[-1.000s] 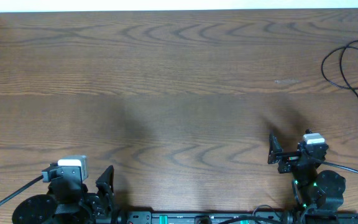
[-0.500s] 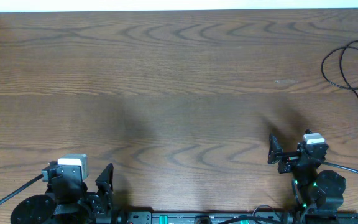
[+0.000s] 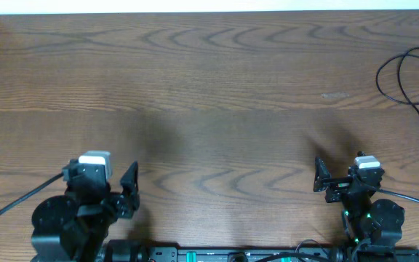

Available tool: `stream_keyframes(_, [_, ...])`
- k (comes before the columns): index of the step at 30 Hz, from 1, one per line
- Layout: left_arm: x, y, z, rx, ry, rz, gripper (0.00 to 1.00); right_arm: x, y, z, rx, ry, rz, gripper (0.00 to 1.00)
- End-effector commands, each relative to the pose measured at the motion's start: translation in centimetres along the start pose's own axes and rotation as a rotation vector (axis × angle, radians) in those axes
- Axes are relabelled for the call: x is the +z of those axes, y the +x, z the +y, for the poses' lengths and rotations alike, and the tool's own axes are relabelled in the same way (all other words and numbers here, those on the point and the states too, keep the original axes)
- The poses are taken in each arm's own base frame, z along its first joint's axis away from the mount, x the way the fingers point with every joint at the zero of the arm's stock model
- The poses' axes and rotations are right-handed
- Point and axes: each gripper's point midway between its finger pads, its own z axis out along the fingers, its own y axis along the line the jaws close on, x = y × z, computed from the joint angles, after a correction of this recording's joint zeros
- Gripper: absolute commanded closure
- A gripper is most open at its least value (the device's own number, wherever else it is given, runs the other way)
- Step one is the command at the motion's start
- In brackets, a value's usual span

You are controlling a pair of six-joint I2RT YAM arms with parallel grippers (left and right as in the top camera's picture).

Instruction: Untangle cables

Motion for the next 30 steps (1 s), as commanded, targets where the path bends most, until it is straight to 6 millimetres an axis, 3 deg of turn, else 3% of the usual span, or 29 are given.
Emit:
stream_keyframes(1, [1.9, 0.5, -1.3, 0.018, 0.095, -0.014, 0.33, 0.0, 0.1, 0.1, 0.007, -0.001, -0.002, 0.01])
stream_keyframes(6, [3.7, 0.8, -3.0, 0.028, 0.210, -0.044, 0.33, 0.0, 0.1, 0.1, 0.007, -0.001, -0.001, 0.01])
stream_keyframes(20, [4.9, 2.1, -3.0, 0.092, 0.227, -0.310, 0.33, 0.0, 0.1, 0.1, 0.007, -0.001, -0.001, 0.01])
stream_keyframes(30, [5.7, 0.9, -2.0, 0.140, 0.177, -0.587, 0.33, 0.0, 0.1, 0.1, 0.007, -0.001, -0.001, 0.01])
